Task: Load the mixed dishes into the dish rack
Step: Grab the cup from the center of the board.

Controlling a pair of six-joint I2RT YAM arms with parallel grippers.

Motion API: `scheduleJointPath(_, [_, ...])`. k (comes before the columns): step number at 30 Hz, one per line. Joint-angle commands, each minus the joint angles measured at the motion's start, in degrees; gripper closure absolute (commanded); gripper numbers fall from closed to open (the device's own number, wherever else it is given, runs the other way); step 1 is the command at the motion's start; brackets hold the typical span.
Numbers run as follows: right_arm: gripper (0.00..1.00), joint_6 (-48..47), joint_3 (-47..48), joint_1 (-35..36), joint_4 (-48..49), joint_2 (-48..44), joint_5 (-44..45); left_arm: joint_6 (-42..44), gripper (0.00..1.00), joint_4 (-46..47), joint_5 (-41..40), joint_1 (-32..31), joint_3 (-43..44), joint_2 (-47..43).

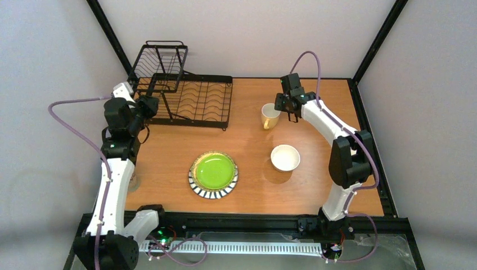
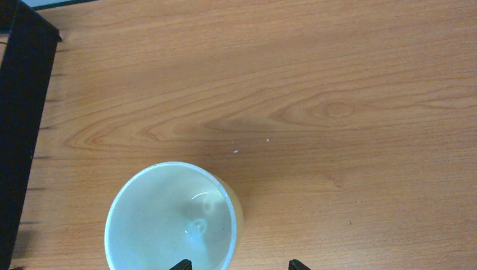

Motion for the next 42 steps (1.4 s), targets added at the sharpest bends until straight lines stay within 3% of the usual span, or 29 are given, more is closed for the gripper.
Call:
scheduleJointPath(1, [0.01,0.70,0.76,-0.22,-1.80,1.54,0.70,-0.37,0.00,-1.50,-0.66,-0.04,2.45,1.14])
scheduleJointPath(36, [0.01,1.17,4.30,-0.17,-1.91,9.75,-1.66,-0.81,0.00,-0.17,-0.34,-0.03,1.65,3.49])
scheduleJointPath(42, [0.05,1.12,5.21,-0.18,-1.89,11.65,-1.93,-0.82,0.00,-0.30,0.09,-0.07,1.35,3.92])
